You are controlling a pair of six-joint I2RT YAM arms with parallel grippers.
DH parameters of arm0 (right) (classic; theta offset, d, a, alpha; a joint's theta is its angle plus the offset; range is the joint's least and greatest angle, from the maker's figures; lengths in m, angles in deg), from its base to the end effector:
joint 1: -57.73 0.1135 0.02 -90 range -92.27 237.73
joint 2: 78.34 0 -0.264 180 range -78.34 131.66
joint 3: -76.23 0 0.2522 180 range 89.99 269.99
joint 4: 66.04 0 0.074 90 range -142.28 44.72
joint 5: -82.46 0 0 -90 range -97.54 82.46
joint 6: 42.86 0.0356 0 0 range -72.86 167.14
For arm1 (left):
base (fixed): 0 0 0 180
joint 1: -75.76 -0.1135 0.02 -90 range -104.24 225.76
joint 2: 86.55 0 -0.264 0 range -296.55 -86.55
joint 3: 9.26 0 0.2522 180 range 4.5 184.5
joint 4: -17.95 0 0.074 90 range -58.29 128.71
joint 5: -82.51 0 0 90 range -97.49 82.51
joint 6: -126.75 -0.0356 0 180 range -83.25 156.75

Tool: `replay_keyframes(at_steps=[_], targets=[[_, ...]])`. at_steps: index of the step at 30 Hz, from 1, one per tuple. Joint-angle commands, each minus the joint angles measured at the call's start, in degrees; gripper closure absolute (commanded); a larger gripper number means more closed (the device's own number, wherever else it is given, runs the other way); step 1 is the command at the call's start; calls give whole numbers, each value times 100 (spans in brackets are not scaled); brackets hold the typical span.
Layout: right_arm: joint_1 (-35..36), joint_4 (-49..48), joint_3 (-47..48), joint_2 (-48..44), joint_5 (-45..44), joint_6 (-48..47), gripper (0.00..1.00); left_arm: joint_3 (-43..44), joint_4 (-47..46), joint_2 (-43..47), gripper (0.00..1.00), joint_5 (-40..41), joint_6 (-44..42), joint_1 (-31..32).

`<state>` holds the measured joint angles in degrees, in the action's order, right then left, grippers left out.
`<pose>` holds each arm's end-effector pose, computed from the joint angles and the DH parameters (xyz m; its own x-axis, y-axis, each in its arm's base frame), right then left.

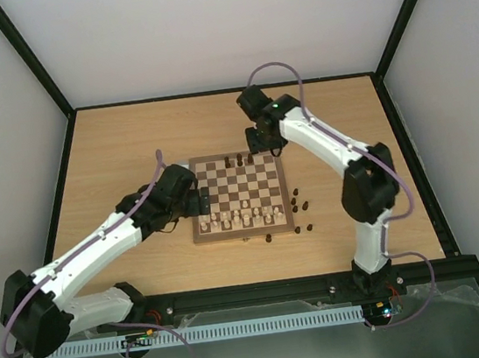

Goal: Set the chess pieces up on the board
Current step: Pick up the chess piece at the center of the board.

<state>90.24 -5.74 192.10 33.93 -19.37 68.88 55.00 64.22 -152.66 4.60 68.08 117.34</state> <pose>0.3678 0.2258 0.2827 -0.8144 -0.0891 -0.5734 -0.1394 0.9893 0.0442 0.1828 -0.1522 0.2657 -0.7588 -0.0065 -0.6513 0.1754 0.9610 -0.2139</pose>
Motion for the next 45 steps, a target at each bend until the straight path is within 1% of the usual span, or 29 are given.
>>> replay_keyframes(at_steps=[1,7,9,12,15,17,18,19,20,22,24,33,45], targets=[[-17,-222,-717,-1071,63,137,51,266,-10,-329,1,100,-69,-147],[30,-411,-1570,-1927,254,96,52,307,-160,-883,1,-13,-257,-613],[43,-460,-1783,-2151,332,77,52,362,-193,-1052,5,-120,-283,-751],[97,-493,-1920,-2358,452,63,52,621,-122,-1354,11,-93,-290,-785],[181,-547,-2040,-2529,516,47,52,951,53,-1759,19,62,-300,-809],[222,-569,-2102,-2606,524,41,52,1094,106,-1971,31,57,-346,-847],[239,-583,-2139,-2637,541,29,52,1143,108,-2063,34,10,-358,-865],[252,-595,-2163,-2665,543,17,52,1202,117,-2151,41,-35,-383,-882],[261,-605,-2193,-2688,542,15,52,1250,145,-2244,45,-55,-403,-884],[277,-647,-2246,-2745,572,-6,52,1324,207,-2404,51,-76,-422,-903],[290,-670,-2285,-2778,584,-18,52,1312,220,-2473,55,-97,-422,-923],[391,-741,-2339,-2732,687,-64,52,1251,246,-2697,66,-198,-427,-1037],[458,-748,-2369,-2697,693,-77,52,1054,85,-2900,67,-243,-461,-1240]])
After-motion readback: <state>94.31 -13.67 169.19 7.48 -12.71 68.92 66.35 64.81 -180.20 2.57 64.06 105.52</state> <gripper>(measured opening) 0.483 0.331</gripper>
